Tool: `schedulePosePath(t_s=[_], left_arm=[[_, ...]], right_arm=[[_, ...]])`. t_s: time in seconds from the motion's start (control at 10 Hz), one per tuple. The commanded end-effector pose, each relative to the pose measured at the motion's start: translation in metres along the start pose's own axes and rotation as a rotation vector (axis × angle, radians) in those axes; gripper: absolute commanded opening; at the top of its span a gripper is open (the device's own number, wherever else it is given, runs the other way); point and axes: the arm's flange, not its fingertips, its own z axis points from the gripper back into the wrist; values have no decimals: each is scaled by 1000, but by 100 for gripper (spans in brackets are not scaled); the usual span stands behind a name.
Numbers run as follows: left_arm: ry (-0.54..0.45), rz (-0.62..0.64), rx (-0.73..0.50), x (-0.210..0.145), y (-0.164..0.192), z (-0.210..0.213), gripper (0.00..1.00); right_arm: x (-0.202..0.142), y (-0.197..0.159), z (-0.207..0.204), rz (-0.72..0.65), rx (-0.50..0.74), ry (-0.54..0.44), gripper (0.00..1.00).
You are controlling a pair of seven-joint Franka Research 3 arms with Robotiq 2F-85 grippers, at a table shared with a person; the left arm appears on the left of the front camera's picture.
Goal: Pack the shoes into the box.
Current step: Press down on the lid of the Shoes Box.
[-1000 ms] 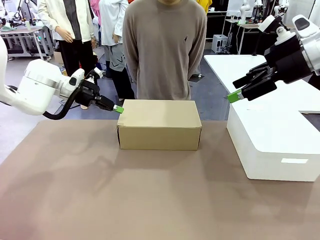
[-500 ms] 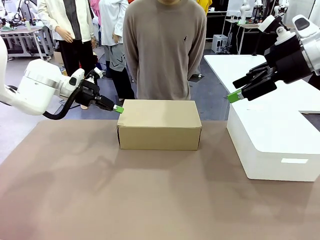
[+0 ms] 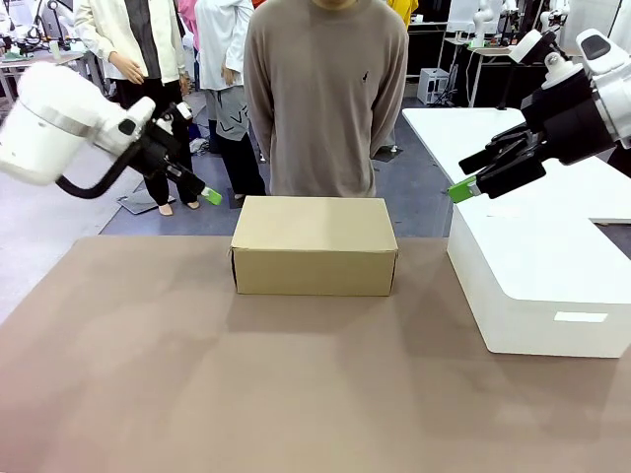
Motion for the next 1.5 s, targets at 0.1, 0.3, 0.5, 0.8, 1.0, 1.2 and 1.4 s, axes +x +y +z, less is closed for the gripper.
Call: schedulePosePath(t_s=[0.1, 0.3, 0.5, 0.8, 1.0, 1.2, 1.4], left_arm=[[92, -63, 228, -1, -41, 14, 57], [104, -115, 302, 0, -64, 29, 95], [106, -155, 329, 4, -87, 46, 100], [89, -198, 197, 16, -122, 75, 100], [121, -206, 171, 27, -135, 84, 100], [178, -204, 172, 38, -142, 87, 100], [134, -217, 162, 30, -143, 83, 100]], right_arm=[[9, -3, -4, -5, -6, 8, 81], [31, -12, -17, -2, -13, 34, 42], [53, -21, -35, 18, -14, 63, 3], [83, -32, -76, 44, -24, 141, 0], [93, -38, -102, 53, -28, 193, 0], [97, -44, -123, 62, -51, 252, 0], [88, -40, -123, 79, -21, 224, 0]])
